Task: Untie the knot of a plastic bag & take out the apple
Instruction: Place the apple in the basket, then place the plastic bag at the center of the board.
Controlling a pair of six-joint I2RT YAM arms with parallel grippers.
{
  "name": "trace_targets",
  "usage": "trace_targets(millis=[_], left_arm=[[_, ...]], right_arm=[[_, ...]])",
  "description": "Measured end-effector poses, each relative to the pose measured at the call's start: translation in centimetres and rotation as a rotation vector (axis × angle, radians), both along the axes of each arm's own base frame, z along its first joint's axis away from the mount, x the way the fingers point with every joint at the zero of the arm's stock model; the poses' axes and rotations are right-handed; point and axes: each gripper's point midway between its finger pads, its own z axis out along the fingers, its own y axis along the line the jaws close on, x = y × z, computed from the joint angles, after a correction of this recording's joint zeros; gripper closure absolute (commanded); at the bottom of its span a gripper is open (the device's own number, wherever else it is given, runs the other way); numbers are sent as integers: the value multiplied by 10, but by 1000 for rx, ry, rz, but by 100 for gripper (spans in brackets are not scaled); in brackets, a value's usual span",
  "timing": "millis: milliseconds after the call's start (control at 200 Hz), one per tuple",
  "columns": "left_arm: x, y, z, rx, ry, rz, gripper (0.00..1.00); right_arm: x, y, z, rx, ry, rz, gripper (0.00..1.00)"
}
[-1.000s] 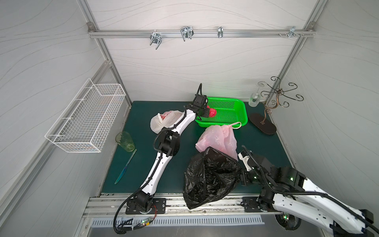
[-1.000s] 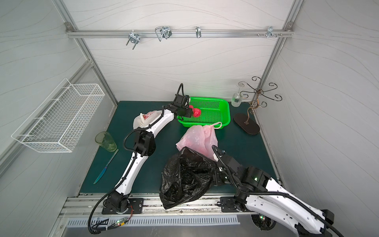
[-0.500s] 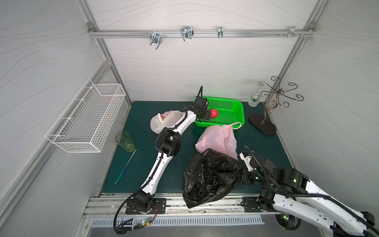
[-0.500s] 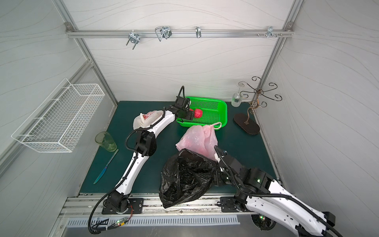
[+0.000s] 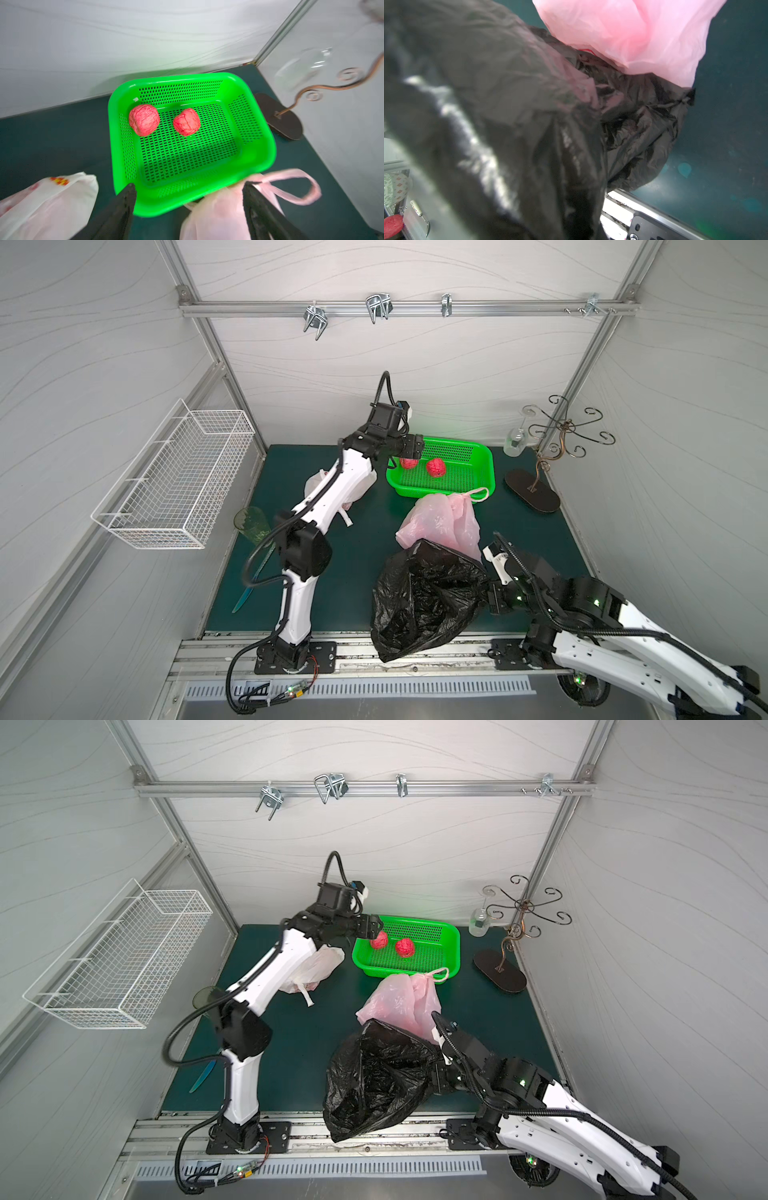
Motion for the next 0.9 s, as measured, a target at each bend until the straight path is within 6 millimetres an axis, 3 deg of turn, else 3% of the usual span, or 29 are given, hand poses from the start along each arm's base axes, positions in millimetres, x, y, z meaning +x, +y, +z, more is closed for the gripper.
trace_targets(millis=[60, 135, 205, 295, 410, 505, 595, 705, 795, 900], left_arm=[[-36, 18, 30, -37, -42, -4, 18], [-75, 38, 43, -65, -64, -5, 18], [-102, 51, 30, -66, -40, -4, 19], [-125, 62, -18, -26, 59, 0, 20], [-148, 72, -89, 53, 226, 7, 20], [-168, 76, -117, 84, 310, -1, 20], [-179, 73, -112, 81, 308, -24, 20], [-188, 69, -97, 59, 271, -50, 21], [-192, 65, -93, 52, 264, -65, 21], [-193, 63, -94, 50, 269, -75, 21]], right_arm=[[5, 6, 13, 5, -25, 16, 100], [14, 12, 37, 16, -77, 18, 100], [29, 12, 65, 20, -149, -25, 100], [47, -2, 100, 19, -244, -133, 100], [57, -44, 138, 29, -364, -308, 95], [55, -87, 163, 51, -444, -450, 100], [46, -135, 185, 82, -512, -600, 100], [38, -183, 198, 67, -568, -755, 100], [34, -208, 201, 20, -602, -842, 100], [33, -222, 200, -44, -630, -890, 100]])
